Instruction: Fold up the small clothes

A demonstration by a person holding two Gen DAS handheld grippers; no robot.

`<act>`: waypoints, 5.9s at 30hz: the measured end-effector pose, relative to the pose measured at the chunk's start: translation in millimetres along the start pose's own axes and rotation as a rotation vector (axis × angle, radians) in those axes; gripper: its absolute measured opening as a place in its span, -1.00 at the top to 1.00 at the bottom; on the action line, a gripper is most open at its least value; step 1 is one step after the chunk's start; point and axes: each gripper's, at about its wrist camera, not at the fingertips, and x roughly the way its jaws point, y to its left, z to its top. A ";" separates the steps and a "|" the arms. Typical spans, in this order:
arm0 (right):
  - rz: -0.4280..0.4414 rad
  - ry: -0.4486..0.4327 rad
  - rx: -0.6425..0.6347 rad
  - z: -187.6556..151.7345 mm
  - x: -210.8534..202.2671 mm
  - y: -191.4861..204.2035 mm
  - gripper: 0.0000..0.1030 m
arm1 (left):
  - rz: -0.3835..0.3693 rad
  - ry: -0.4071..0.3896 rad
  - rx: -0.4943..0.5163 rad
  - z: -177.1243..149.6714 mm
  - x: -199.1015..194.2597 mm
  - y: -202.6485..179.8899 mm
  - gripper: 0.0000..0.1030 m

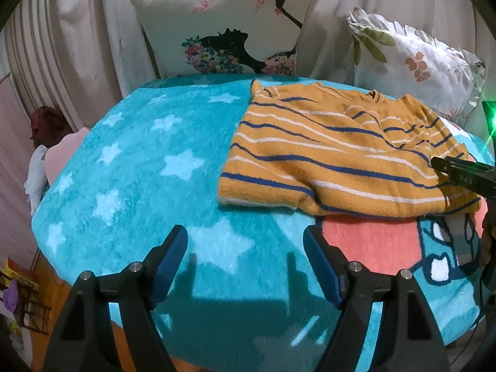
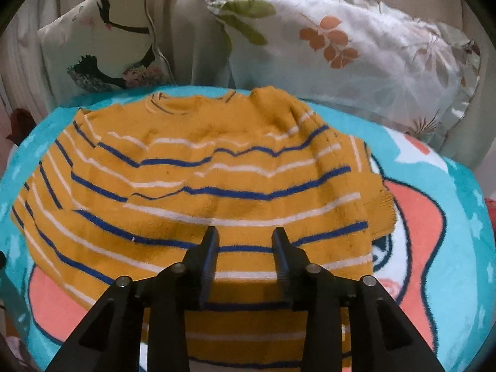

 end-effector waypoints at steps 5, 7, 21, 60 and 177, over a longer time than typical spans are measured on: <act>-0.024 0.005 0.022 -7.8 -9.7 -6.2 0.11 | -0.021 0.000 -0.009 -3.8 -2.9 0.0 -0.49; -0.034 0.008 0.031 -13.1 -15.1 -5.8 0.05 | -0.030 -0.004 -0.011 -5.9 -5.7 -0.5 -0.49; -0.182 -0.025 0.057 -52.0 -60.5 -0.3 -0.22 | -0.062 -0.025 -0.061 -14.3 -22.4 1.0 -0.51; -0.271 -0.022 -0.014 -63.5 -70.3 13.3 -0.52 | -0.076 0.000 -0.116 -21.9 -20.0 13.2 -0.53; 0.198 -0.197 -0.499 -5.4 -18.0 276.1 0.82 | -0.647 0.293 -0.045 194.5 181.2 0.7 0.59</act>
